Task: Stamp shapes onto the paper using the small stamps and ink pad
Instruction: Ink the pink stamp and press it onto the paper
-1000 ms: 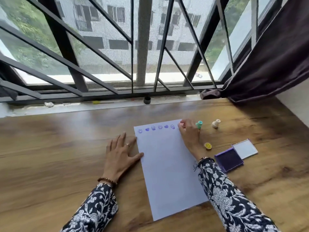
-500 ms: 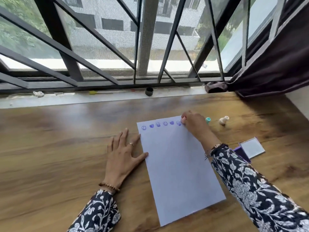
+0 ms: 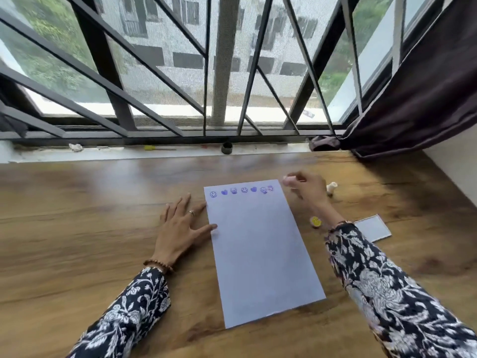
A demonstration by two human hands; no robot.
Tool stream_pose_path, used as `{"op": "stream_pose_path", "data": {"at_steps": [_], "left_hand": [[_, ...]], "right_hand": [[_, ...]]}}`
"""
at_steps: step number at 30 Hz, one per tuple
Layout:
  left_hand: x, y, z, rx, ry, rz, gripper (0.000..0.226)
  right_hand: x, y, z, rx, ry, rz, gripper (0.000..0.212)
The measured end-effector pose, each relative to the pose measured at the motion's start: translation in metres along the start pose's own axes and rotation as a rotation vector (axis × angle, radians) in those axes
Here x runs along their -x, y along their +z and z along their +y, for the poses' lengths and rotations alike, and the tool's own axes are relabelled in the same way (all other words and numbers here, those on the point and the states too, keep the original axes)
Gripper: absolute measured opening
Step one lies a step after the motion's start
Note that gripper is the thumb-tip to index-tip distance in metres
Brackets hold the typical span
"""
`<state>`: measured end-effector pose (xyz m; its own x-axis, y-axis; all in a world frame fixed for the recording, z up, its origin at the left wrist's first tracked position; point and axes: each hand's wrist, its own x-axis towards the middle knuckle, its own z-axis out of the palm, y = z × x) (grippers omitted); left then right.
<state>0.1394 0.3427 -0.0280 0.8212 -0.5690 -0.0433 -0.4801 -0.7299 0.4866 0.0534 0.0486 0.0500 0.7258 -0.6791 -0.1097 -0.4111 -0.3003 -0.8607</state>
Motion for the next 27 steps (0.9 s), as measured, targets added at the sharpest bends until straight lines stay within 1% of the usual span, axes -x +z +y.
{"op": "stream_pose_path", "data": {"at_steps": [2, 3, 5, 7, 8, 10, 12, 13, 16, 19, 21, 22, 23, 24, 25, 27], "left_hand": [[0.001, -0.005, 0.009, 0.035, -0.072, 0.011, 0.065], [0.002, -0.006, 0.017, 0.023, -0.088, 0.056, 0.064], [0.005, -0.003, 0.045, -0.037, -0.044, 0.164, 0.059], [0.009, 0.004, 0.084, 0.005, 0.06, 0.175, 0.051], [0.011, 0.011, 0.109, 0.067, 0.126, 0.146, 0.046], [0.012, 0.029, 0.16, 0.14, 0.264, 0.035, 0.037], [0.007, 0.049, 0.205, 0.136, 0.369, -0.078, 0.032], [0.004, 0.058, 0.224, 0.134, 0.388, -0.122, 0.03], [-0.012, 0.075, 0.256, 0.09, 0.353, -0.195, 0.028], [-0.023, 0.083, 0.262, 0.019, 0.326, -0.202, 0.02], [-0.028, 0.085, 0.261, 0.05, 0.306, -0.208, 0.017], [-0.031, 0.086, 0.261, 0.097, 0.283, -0.205, 0.017], [-0.033, 0.087, 0.261, 0.201, 0.231, -0.201, 0.018], [-0.034, 0.087, 0.262, 0.379, 0.139, -0.216, 0.02], [-0.034, 0.086, 0.264, 0.621, 0.025, -0.263, 0.022], [-0.031, 0.085, 0.27, 1.099, -0.15, -0.412, 0.024]], "right_hand": [[0.014, -0.024, 0.014, -0.135, 0.067, 0.008, 0.017], [0.021, -0.038, 0.024, -0.158, 0.076, -0.002, 0.017], [0.034, -0.068, 0.045, -0.166, 0.08, -0.018, 0.014], [0.044, -0.09, 0.064, -0.187, 0.106, -0.035, 0.011], [0.047, -0.099, 0.072, -0.215, 0.123, -0.044, 0.01], [0.051, -0.113, 0.085, -0.27, 0.163, -0.05, 0.016], [0.054, -0.122, 0.094, -0.312, 0.186, -0.055, 0.018], [0.056, -0.125, 0.096, -0.336, 0.185, -0.061, 0.017], [0.06, -0.133, 0.101, -0.389, 0.15, -0.072, 0.015], [0.063, -0.141, 0.105, -0.411, 0.126, -0.084, 0.011], [0.064, -0.146, 0.109, -0.429, 0.118, -0.087, 0.009], [0.064, -0.148, 0.111, -0.426, 0.114, -0.087, 0.008], [0.065, -0.15, 0.113, -0.431, 0.103, -0.088, 0.007], [0.065, -0.151, 0.114, -0.444, 0.084, -0.091, 0.009], [0.066, -0.152, 0.114, -0.456, 0.064, -0.1, 0.011], [0.064, -0.151, 0.111, -0.435, 0.004, -0.116, 0.011]]}}
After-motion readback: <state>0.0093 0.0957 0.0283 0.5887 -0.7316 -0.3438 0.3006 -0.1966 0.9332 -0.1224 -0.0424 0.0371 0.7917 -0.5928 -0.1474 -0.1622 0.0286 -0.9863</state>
